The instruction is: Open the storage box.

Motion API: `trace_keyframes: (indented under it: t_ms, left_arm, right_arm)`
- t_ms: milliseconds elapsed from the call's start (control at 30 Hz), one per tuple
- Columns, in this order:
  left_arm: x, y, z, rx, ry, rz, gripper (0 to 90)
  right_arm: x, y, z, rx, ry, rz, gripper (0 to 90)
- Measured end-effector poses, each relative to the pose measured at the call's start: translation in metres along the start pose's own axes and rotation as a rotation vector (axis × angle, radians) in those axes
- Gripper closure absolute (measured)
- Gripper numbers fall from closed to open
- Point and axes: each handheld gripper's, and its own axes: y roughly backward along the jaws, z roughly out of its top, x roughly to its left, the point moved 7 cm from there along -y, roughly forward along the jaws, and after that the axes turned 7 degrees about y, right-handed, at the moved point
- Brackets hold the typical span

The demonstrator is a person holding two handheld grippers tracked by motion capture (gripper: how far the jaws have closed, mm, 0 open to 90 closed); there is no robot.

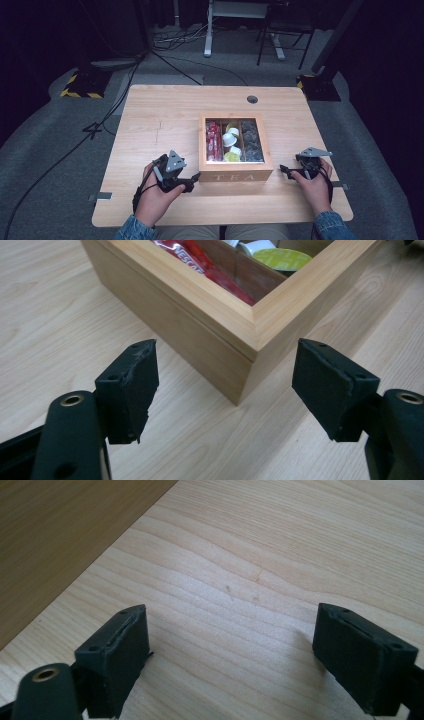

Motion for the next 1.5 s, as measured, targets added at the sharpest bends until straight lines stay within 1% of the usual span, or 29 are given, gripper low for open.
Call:
trace_keyframes:
  t_ms: [100, 167, 200, 267, 300, 367, 400, 433, 500, 533, 567, 633, 667, 700, 733, 767, 867, 933, 1000, 1067, 1133, 1167, 1200, 1233, 1267, 1300, 1367, 1400, 1500]
  left_arm:
    - [-0.005, -0.010, -0.001, -0.010, 0.002, -0.030, 25.1]
    - [-0.008, -0.014, -0.001, -0.006, 0.006, -0.032, 24.9]
    - [-0.009, -0.017, -0.001, -0.009, 0.014, -0.036, 24.9]
    - [-0.011, -0.022, -0.001, -0.004, 0.006, -0.037, 25.1]
    - [-0.012, -0.025, -0.003, 0.003, 0.009, -0.041, 25.8]
    - [-0.012, -0.029, -0.007, 0.014, 0.013, -0.042, 30.1]
    - [-0.012, -0.030, -0.009, 0.019, 0.015, -0.035, 32.6]
    - [-0.011, -0.031, -0.010, 0.014, 0.011, -0.025, 36.9]
    - [-0.012, -0.031, -0.010, 0.012, 0.010, -0.019, 45.1]
    - [-0.012, -0.030, -0.010, 0.013, 0.009, -0.018, 46.9]
    - [-0.011, -0.030, -0.010, 0.008, 0.008, -0.018, 48.8]
    - [-0.011, -0.028, -0.010, 0.012, 0.005, -0.028, 56.5]
    - [-0.011, -0.028, -0.011, 0.019, -0.001, -0.028, 58.6]
    - [-0.011, -0.028, -0.011, 0.019, -0.010, -0.020, 60.0]
    - [-0.011, -0.027, -0.011, 0.031, -0.026, -0.009, 62.9]
    - [-0.011, -0.026, -0.011, 0.034, -0.031, -0.007, 65.1]
    - [-0.011, -0.025, -0.011, 0.042, -0.041, -0.005, 67.6]
    - [-0.011, -0.025, -0.011, 0.034, -0.042, -0.008, 68.3]
    - [-0.012, -0.023, -0.009, 0.029, -0.038, -0.009, 71.1]
    - [-0.012, -0.023, -0.009, 0.029, -0.031, -0.011, 71.7]
    - [-0.011, -0.022, -0.008, 0.030, -0.032, -0.011, 71.6]
    - [-0.011, -0.022, -0.008, 0.027, -0.032, -0.014, 71.6]
    - [-0.011, -0.021, -0.007, 0.026, -0.033, -0.014, 71.5]
    - [-0.011, -0.021, -0.006, 0.026, -0.034, -0.017, 71.5]
    - [-0.011, -0.020, -0.005, 0.023, -0.030, -0.018, 71.3]
    - [-0.011, -0.020, -0.004, 0.027, -0.040, -0.012, 71.0]
    - [-0.011, -0.020, -0.003, 0.024, -0.043, -0.014, 69.5]
    - [-0.012, -0.021, -0.003, 0.027, -0.042, -0.013, 69.1]
    - [-0.011, -0.020, -0.002, 0.030, -0.046, -0.012, 68.9]
  right_arm:
    - [0.000, 0.000, 0.000, -0.002, 0.002, 0.000, 15.0]
    - [0.000, 0.000, 0.000, -0.001, 0.001, 0.000, 15.0]
    - [0.000, 0.000, 0.000, -0.001, 0.002, 0.000, 15.0]
    - [0.000, 0.000, 0.000, -0.001, 0.001, 0.000, 15.0]
    - [0.000, 0.000, 0.000, -0.002, 0.002, 0.000, 15.0]
    - [0.000, 0.000, 0.000, -0.002, 0.001, 0.000, 15.0]
    - [0.000, 0.000, 0.000, -0.001, 0.001, 0.000, 15.0]
    - [0.000, 0.000, 0.000, -0.001, 0.001, 0.000, 15.0]
    - [0.000, 0.000, 0.000, -0.002, 0.001, 0.000, 15.0]
    - [0.000, 0.000, 0.000, -0.002, 0.001, 0.000, 15.0]
    - [0.000, 0.000, 0.000, -0.002, 0.001, 0.000, 15.0]
    - [0.000, 0.000, 0.000, -0.002, 0.001, 0.000, 15.0]
    - [0.000, 0.000, 0.000, -0.002, 0.002, 0.000, 15.0]
    - [0.000, 0.000, 0.000, -0.001, 0.001, 0.000, 15.0]
    - [0.000, 0.000, 0.000, -0.001, 0.001, 0.000, 15.0]
    - [0.000, 0.000, 0.000, -0.001, 0.001, 0.000, 15.0]
    - [0.000, 0.000, 0.000, -0.001, 0.001, 0.000, 15.0]
    - [0.000, 0.000, 0.000, -0.001, 0.001, 0.000, 15.0]
    - [0.000, 0.000, 0.000, -0.001, 0.001, 0.000, 15.0]
    - [0.000, 0.000, 0.000, 0.000, 0.002, 0.002, 14.9]
    - [0.001, 0.001, 0.000, -0.003, 0.009, 0.017, 16.6]
    - [0.003, 0.002, 0.000, -0.013, 0.015, 0.039, 20.9]
    - [0.005, 0.005, 0.001, -0.011, 0.010, 0.073, 24.0]
    - [0.008, 0.008, 0.004, -0.021, 0.015, 0.097, 24.2]
    - [0.010, 0.012, 0.007, -0.036, 0.016, 0.109, 23.6]
    - [0.012, 0.017, 0.012, -0.057, 0.021, 0.116, 24.2]
    - [0.018, 0.029, 0.021, -0.083, 0.039, 0.132, 25.3]
    - [0.021, 0.034, 0.024, -0.089, 0.050, 0.140, 25.0]
    - [0.032, 0.049, 0.034, -0.109, 0.072, 0.190, 25.0]
